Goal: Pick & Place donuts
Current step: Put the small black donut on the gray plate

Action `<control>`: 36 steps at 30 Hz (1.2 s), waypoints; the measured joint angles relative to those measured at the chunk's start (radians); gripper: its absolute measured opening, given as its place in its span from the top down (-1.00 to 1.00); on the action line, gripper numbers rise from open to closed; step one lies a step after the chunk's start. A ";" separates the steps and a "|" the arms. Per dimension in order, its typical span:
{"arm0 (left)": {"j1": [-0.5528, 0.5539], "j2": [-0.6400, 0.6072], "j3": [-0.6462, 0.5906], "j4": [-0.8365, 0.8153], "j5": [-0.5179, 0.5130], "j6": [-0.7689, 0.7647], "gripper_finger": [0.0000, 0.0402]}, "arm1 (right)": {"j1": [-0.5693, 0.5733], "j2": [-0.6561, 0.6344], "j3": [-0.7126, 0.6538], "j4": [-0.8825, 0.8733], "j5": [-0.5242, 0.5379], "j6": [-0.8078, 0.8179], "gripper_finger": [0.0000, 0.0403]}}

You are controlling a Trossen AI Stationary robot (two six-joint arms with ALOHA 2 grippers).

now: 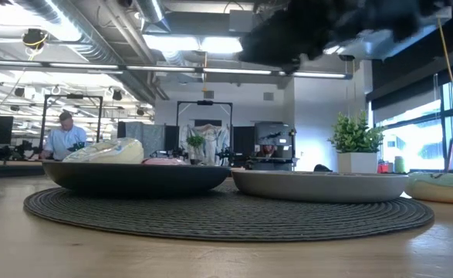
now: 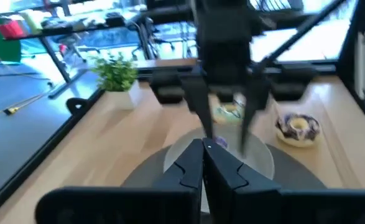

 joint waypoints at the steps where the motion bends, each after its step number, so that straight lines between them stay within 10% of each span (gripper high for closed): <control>1: -0.002 -0.014 -0.020 0.020 -0.009 -0.001 0.98 | -0.009 0.031 0.046 -0.054 -0.016 0.000 0.33; 10: -0.013 -0.042 -0.057 0.039 -0.028 -0.018 0.95 | -0.053 0.305 0.395 -0.516 -0.046 0.009 0.33; 36: -0.051 -0.040 -0.057 -0.001 -0.021 -0.015 0.96 | -0.067 0.437 0.457 -0.552 -0.073 0.134 0.42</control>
